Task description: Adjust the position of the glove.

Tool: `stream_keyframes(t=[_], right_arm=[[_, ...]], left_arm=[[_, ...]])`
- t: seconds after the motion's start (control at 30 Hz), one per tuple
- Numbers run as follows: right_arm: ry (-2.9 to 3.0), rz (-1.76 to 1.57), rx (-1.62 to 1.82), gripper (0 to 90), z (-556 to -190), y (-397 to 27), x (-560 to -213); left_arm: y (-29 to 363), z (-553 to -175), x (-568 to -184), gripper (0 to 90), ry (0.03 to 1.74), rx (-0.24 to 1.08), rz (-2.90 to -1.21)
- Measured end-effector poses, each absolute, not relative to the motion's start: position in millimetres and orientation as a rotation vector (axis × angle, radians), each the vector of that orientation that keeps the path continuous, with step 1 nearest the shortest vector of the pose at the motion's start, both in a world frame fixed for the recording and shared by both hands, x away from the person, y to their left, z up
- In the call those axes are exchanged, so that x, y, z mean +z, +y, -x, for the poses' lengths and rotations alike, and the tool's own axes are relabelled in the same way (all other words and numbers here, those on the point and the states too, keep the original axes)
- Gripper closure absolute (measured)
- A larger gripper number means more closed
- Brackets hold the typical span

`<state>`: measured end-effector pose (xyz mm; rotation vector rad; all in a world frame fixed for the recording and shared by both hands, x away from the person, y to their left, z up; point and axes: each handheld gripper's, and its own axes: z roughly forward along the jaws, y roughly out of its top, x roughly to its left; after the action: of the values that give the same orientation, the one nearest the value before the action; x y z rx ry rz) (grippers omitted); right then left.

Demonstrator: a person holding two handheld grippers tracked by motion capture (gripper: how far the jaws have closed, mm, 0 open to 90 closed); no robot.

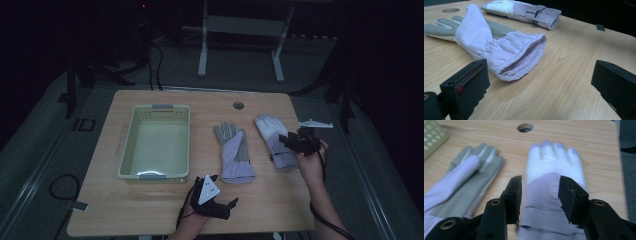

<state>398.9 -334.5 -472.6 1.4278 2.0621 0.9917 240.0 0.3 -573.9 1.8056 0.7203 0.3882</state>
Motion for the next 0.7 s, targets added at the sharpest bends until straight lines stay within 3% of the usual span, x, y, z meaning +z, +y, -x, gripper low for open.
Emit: stream_keyframes(t=[0.3, 0.7], right_arm=[[2.126, -1.409, 1.027, 50.7, -417, -356, -475], [2.184, -1.454, 1.010, 50.0, -441, -349, -501]], left_arm=[[1, -241, -574, 1.9, 0.728, 0.383, -1.804], [1, -241, -574, 1.9, 0.725, 0.387, -1.806]])
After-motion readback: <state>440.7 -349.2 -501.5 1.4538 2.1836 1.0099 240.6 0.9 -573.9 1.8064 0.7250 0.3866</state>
